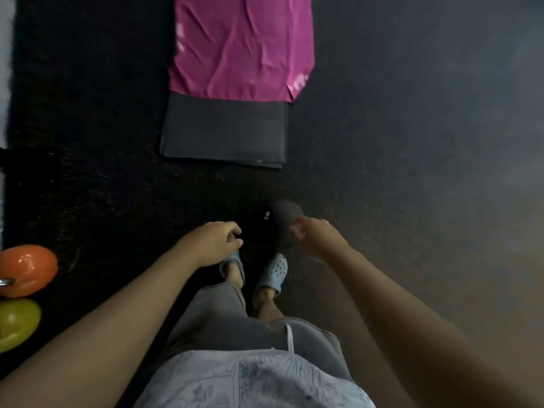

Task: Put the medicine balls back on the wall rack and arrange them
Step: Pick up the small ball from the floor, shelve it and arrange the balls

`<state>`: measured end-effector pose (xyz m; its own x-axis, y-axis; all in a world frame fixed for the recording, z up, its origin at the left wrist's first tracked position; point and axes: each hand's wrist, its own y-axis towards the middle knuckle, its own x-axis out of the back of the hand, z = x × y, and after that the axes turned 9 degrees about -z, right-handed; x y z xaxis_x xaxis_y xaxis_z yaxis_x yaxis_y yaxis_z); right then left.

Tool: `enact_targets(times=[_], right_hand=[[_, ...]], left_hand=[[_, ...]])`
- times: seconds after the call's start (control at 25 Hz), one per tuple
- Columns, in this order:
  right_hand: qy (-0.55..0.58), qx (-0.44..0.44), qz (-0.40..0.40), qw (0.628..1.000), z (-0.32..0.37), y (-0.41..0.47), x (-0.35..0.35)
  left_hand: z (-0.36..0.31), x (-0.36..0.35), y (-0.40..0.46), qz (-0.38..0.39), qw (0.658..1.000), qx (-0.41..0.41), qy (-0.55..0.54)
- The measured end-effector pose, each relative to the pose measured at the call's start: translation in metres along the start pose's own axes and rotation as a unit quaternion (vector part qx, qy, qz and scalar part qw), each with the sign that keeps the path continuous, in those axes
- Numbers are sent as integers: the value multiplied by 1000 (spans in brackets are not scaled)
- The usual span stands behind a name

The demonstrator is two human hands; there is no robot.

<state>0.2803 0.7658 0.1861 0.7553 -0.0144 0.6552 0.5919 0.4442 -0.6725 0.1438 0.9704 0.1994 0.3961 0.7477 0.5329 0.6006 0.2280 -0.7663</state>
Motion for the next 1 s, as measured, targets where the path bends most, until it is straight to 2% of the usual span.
enact_targets(times=[0.2,0.44,0.6,0.72,0.84,0.92,1.0], right_hand=[[22,-94,38,995,-58,-2,-43],[45,-164,40,985,-97,30,-67],[103,-202,41,973,-123,85,-95],[128,-221,60,965,-163,151,-141],[179,-281,51,942,-205,219,-189],[224,-332,30,916,-231,260,-219],[287,-380,5,879,-255,301,-250]], left_hand=[[-12,-56,36,90,996,22,17],[22,-81,75,157,985,53,39],[29,-104,132,128,987,89,42],[30,-152,197,127,985,114,11],[31,-209,271,98,984,148,-23],[35,-243,320,51,974,207,-78],[39,-268,372,-20,940,294,-171]])
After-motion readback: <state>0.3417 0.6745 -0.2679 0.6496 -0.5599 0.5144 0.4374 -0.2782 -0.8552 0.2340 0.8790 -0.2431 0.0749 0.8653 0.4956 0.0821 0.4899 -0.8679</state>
